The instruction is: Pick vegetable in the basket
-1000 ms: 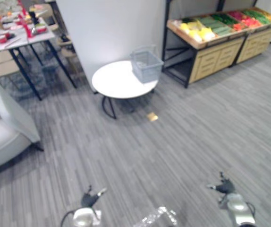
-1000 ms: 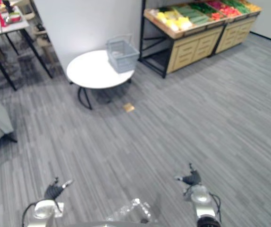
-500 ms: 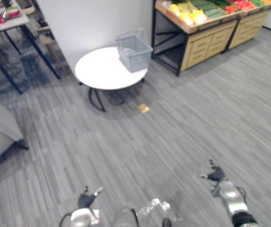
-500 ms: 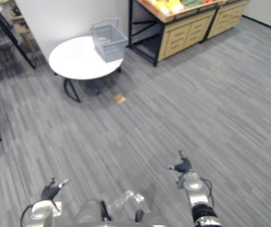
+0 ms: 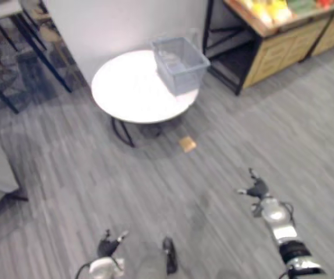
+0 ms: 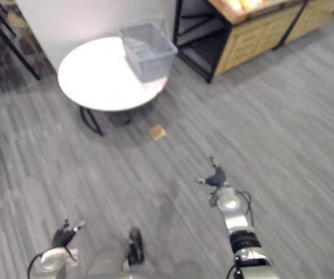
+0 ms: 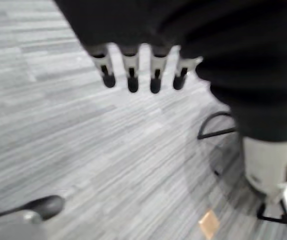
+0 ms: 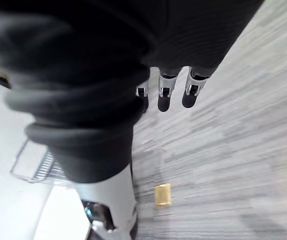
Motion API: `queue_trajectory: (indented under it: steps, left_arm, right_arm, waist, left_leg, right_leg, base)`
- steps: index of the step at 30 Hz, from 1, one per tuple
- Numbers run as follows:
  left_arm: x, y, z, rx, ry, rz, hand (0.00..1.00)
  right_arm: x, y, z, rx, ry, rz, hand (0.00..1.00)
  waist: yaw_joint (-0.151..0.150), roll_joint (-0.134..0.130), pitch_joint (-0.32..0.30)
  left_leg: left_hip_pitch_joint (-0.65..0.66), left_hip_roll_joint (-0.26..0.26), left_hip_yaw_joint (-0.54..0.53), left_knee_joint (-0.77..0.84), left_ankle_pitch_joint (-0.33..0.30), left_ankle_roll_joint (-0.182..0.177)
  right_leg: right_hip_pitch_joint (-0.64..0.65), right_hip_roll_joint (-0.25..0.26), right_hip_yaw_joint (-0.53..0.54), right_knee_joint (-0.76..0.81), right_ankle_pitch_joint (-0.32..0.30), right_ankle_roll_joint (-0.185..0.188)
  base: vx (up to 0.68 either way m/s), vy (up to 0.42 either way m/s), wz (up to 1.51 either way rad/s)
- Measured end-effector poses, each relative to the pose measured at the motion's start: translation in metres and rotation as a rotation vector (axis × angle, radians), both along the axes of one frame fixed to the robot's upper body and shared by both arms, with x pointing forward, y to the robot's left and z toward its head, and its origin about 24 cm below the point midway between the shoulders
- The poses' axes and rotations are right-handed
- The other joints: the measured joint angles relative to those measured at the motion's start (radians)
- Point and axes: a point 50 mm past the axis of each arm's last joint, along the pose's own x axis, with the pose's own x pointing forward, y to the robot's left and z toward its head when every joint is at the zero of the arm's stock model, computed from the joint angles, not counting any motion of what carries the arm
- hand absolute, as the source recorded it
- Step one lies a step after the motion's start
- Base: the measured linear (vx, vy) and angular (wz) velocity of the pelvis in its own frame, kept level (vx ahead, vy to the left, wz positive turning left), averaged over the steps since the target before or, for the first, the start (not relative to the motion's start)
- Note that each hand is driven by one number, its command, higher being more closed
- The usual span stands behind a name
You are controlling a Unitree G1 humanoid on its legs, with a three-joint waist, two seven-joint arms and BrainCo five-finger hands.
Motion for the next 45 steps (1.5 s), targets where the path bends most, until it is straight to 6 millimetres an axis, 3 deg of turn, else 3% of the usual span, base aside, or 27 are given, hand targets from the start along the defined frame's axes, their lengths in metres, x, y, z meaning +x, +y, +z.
queue_trajectory:
  steps: [3, 4, 5, 6, 8, 9, 10, 12, 13, 14, 16, 17, 19, 22, 24, 25, 26, 28, 29, 31, 32, 34, 35, 36, 37, 40, 45]
  left_arm:
    - [0.011, -0.003, 0.005, 0.013, -0.026, -0.047, 0.0]
    - [0.015, -0.004, 0.006, 0.014, -0.032, -0.057, 0.0]
    - [0.025, -0.007, 0.009, 0.017, -0.05, -0.086, 0.0]
    - [0.033, -0.009, 0.011, 0.027, -0.057, -0.121, 0.0]
    - [0.035, -0.011, 0.01, 0.031, -0.051, -0.138, 0.0]
    - [0.028, -0.011, 0.006, 0.03, -0.026, -0.138, 0.0]
    - [0.024, -0.012, 0.003, 0.027, -0.011, -0.141, 0.0]
    - [0.004, -0.017, -0.007, 0.014, 0.055, -0.147, 0.0]
    - [-0.007, -0.022, -0.013, -0.006, 0.079, -0.136, 0.0]
    - [-0.016, -0.03, -0.018, -0.033, 0.099, -0.128, 0.0]
    - [-0.022, -0.039, -0.022, -0.065, 0.118, -0.121, 0.0]
    - [-0.023, -0.039, -0.023, -0.066, 0.12, -0.12, 0.0]
    - [-0.022, -0.038, -0.022, -0.062, 0.113, -0.119, 0.0]
    - [-0.024, -0.039, -0.022, -0.064, 0.116, -0.119, 0.0]
    - [-0.024, -0.043, -0.023, -0.075, 0.111, -0.12, 0.0]
    - [-0.026, -0.039, -0.023, -0.065, 0.122, -0.119, 0.0]
    - [-0.024, -0.034, -0.022, -0.051, 0.125, -0.124, 0.0]
    - [-0.02, -0.032, -0.021, -0.041, 0.12, -0.134, 0.0]
    - [-0.014, -0.029, -0.018, -0.022, 0.11, -0.151, 0.0]
    - [0.002, -0.025, -0.012, 0.003, 0.068, -0.165, 0.0]
    - [0.012, -0.02, -0.006, 0.023, 0.044, -0.172, 0.0]
    - [0.02, -0.014, -0.001, 0.045, 0.02, -0.182, 0.0]
    - [0.021, -0.009, 0.001, 0.063, 0.017, -0.185, 0.0]
    - [0.022, -0.004, 0.003, 0.077, 0.014, -0.187, 0.0]
    - [0.022, -0.008, 0.002, 0.066, 0.009, -0.189, 0.0]
    - [0.021, -0.015, 0.0, 0.052, 0.007, -0.204, 0.0]
    - [0.022, -0.028, -0.003, 0.015, -0.001, -0.205, 0.0]
  right_arm:
    - [0.008, -0.001, 0.023, -0.03, -0.111, -0.012, 0.0]
    - [0.009, -0.003, 0.027, -0.045, -0.13, -0.013, 0.0]
    - [0.011, -0.01, 0.036, -0.063, -0.164, -0.034, 0.0]
    - [0.011, -0.019, 0.044, -0.074, -0.203, -0.078, 0.0]
    - [0.016, -0.029, 0.057, -0.093, -0.25, -0.13, 0.0]
    - [0.017, -0.033, 0.065, -0.13, -0.282, -0.146, 0.0]
    - [0.018, -0.033, 0.068, -0.149, -0.297, -0.146, 0.0]
    - [0.02, -0.031, 0.073, -0.208, -0.308, -0.122, 0.0]
    - [0.025, -0.026, 0.081, -0.236, -0.333, -0.099, 0.0]
    - [0.032, -0.024, 0.094, -0.273, -0.374, -0.083, 0.0]
    - [0.04, -0.019, 0.106, -0.308, -0.416, -0.079, 0.0]
    - [0.043, -0.015, 0.111, -0.315, -0.438, -0.073, 0.0]
    - [0.051, -0.008, 0.126, -0.359, -0.49, -0.049, 0.0]
    - [0.059, -0.003, 0.143, -0.406, -0.539, -0.03, 0.0]
    - [0.062, -0.014, 0.145, -0.448, -0.522, -0.047, 0.0]
    - [0.063, -0.015, 0.138, -0.464, -0.492, -0.052, 0.0]
    - [0.064, -0.012, 0.133, -0.474, -0.471, -0.043, 0.0]
    - [0.07, -0.007, 0.138, -0.491, -0.476, -0.028, 0.0]
    - [0.076, -0.007, 0.146, -0.521, -0.483, -0.028, 0.0]
    - [0.087, -0.007, 0.165, -0.554, -0.511, -0.03, 0.0]
    - [0.092, -0.006, 0.184, -0.589, -0.552, -0.024, 0.0]
    - [0.096, -0.005, 0.204, -0.605, -0.603, -0.029, 0.0]
    - [0.097, -0.004, 0.207, -0.606, -0.612, -0.027, 0.0]
    - [0.098, -0.003, 0.208, -0.614, -0.614, -0.023, 0.0]
    - [0.102, 0.001, 0.213, -0.631, -0.615, -0.006, 0.0]
    - [0.104, -0.005, 0.218, -0.66, -0.604, -0.018, 0.0]
    - [0.101, -0.021, 0.223, -0.721, -0.594, -0.038, 0.0]
  waist:
    - [-0.042, 0.034, -0.002]
    - [-0.049, 0.036, -0.001]
    - [-0.065, 0.041, 0.001]
    - [-0.071, 0.041, 0.001]
    - [-0.072, 0.035, -0.002]
    - [-0.066, 0.025, -0.008]
    - [-0.066, 0.039, -0.008]
    - [-0.062, 0.074, -0.022]
    - [-0.057, 0.122, -0.023]
    - [-0.047, 0.171, 0.001]
    - [-0.014, 0.192, 0.031]
    - [-0.003, 0.179, 0.041]
    - [0.019, 0.153, 0.045]
    - [0.019, 0.136, 0.043]
    - [0.024, 0.149, 0.035]
    - [0.024, 0.129, 0.046]
    - [0.021, 0.078, 0.073]
    - [0.013, 0.051, 0.1]
    - [0.008, 0.058, 0.116]
    - [0.004, 0.079, 0.128]
    - [0.006, 0.093, 0.136]
    - [0.015, 0.088, 0.139]
    - [0.018, 0.065, 0.137]
    - [0.014, 0.041, 0.141]
    - [0.014, 0.067, 0.14]
    - [0.016, 0.081, 0.152]
    - [0.004, 0.1, 0.163]
  left_leg:
    - [0.15, 0.012, -0.106, -0.113, -0.015, -0.019]
    - [0.163, 0.016, -0.133, -0.122, -0.021, -0.028]
    - [0.177, 0.03, -0.185, -0.126, -0.039, -0.047]
    - [0.191, 0.047, -0.234, -0.129, -0.061, -0.076]
    - [0.228, 0.075, -0.278, -0.13, -0.094, -0.13]
    - [0.271, 0.093, -0.289, -0.133, -0.122, -0.17]
    - [0.289, 0.108, -0.298, -0.118, -0.143, -0.187]
    - [0.257, 0.176, -0.304, 0.074, -0.152, -0.193]
    - [0.146, 0.244, -0.313, 0.334, -0.122, -0.181]
    - [0.029, 0.311, -0.338, 0.601, 0.008, -0.144]
    - [-0.1, 0.33, -0.346, 0.865, -0.012, -0.147]
    - [-0.141, 0.309, -0.316, 0.896, -0.034, -0.148]
    - [-0.212, 0.264, -0.205, 0.762, -0.075, -0.153]
    - [-0.24, 0.199, -0.071, 0.356, -0.066, -0.143]
    - [-0.215, 0.142, -0.042, 0.079, 0.092, -0.112]
    - [-0.191, 0.122, -0.035, 0.073, 0.107, -0.047]
    - [-0.145, 0.087, -0.03, 0.056, 0.081, -0.045]
    - [-0.102, 0.062, -0.034, 0.059, 0.051, -0.039]
    - [-0.082, 0.062, -0.049, 0.074, 0.037, -0.036]
    - [-0.075, 0.073, -0.072, 0.074, 0.037, -0.037]
    - [-0.08, 0.08, -0.086, 0.065, 0.035, -0.041]
    - [-0.088, 0.075, -0.091, 0.056, 0.02, -0.066]
    - [-0.091, 0.059, -0.098, 0.061, 0.004, -0.091]
    - [-0.099, 0.044, -0.108, 0.076, -0.013, -0.111]
    - [-0.139, 0.089, -0.109, 0.101, -0.016, -0.12]
    - [-0.17, 0.146, -0.108, 0.078, -0.021, -0.149]
    - [-0.155, 0.149, -0.095, 0.021, -0.01, -0.164]
  right_leg:
    - [-0.17, 0.009, -0.096, -0.076, -0.067, -0.114]
    - [-0.204, 0.009, -0.105, -0.143, -0.07, -0.119]
    - [-0.252, 0.003, -0.129, -0.339, -0.062, -0.12]
    - [-0.275, -0.006, -0.144, -0.588, -0.002, -0.123]
    - [-0.29, -0.013, -0.134, -0.886, 0.107, -0.114]
    - [-0.293, -0.02, -0.117, -0.921, 0.132, -0.114]
    - [-0.293, -0.012, -0.113, -0.87, 0.201, -0.114]
    - [-0.29, 0.019, -0.134, -0.738, 0.239, -0.115]
    - [-0.255, 0.058, -0.163, -0.721, 0.238, -0.117]
    - [-0.188, 0.114, -0.181, -0.736, 0.22, -0.144]
    - [-0.076, 0.157, -0.195, -0.786, 0.196, -0.192]
    - [-0.021, 0.156, -0.196, -0.818, 0.188, -0.203]
    - [0.073, 0.153, -0.199, -0.918, 0.184, -0.207]
    - [0.133, 0.152, -0.208, -0.994, 0.187, -0.193]
    - [0.14, 0.16, -0.205, -0.964, 0.13, -0.153]
    - [0.119, 0.138, -0.194, -0.831, 0.035, -0.133]
    - [0.05, 0.08, -0.198, -0.61, -0.021, -0.106]
    - [-0.088, 0.019, -0.17, -0.29, -0.014, -0.07]
    - [-0.141, 0.012, -0.144, -0.207, -0.025, -0.091]
    - [-0.182, 0.014, -0.155, -0.309, -0.048, -0.133]
    - [-0.196, 0.017, -0.153, -0.457, -0.047, -0.141]
    - [-0.193, 0.004, -0.138, -0.698, 0.037, -0.134]
    - [-0.188, -0.02, -0.136, -0.779, 0.158, -0.136]
    - [-0.181, -0.044, -0.134, -0.814, 0.222, -0.096]
    - [-0.19, -0.006, -0.148, -0.844, 0.239, -0.113]
    - [-0.184, 0.06, -0.163, -0.947, 0.275, -0.135]
    - [-0.174, 0.08, -0.151, -1.029, 0.327, -0.133]
  base:
    - [0.52, 0.023, 0.9]
    - [0.52, -0.124, 1.23]
    - [0.63, -0.285, 1.34]
    - [0.65, -0.332, 1.32]
    - [0.59, -0.375, 1.13]
    - [0.64, -0.429, 1.02]
    - [0.83, -0.536, 0.87]
    - [0.67, -0.442, 0.52]
    - [0.65, -0.489, 0.25]
    - [0.62, -0.457, 0.13]
    - [0.56, -0.342, -0.06]
    - [0.7, -0.375, -0.05]
    - [0.56, -0.243, -0.04]
    - [0.38, -0.033, -0.02]
    - [0.54, 0.078, -0.08]
    - [0.52, 0.101, -0.03]
    - [0.4, 0.074, 0.01]
    - [0.36, -0.011, 0.22]
    - [0.4, -0.057, 0.58]
    - [0.3, -0.074, 0.61]
    - [0.26, -0.104, 0.56]
    - [0.25, -0.139, 0.55]
    - [0.26, -0.24, 0.56]
    - [0.28, -0.293, 0.44]
    - [0.21, -0.258, 0.16]
    - [0.16, -0.151, -0.15]
    - [0.1, -0.022, -0.15]
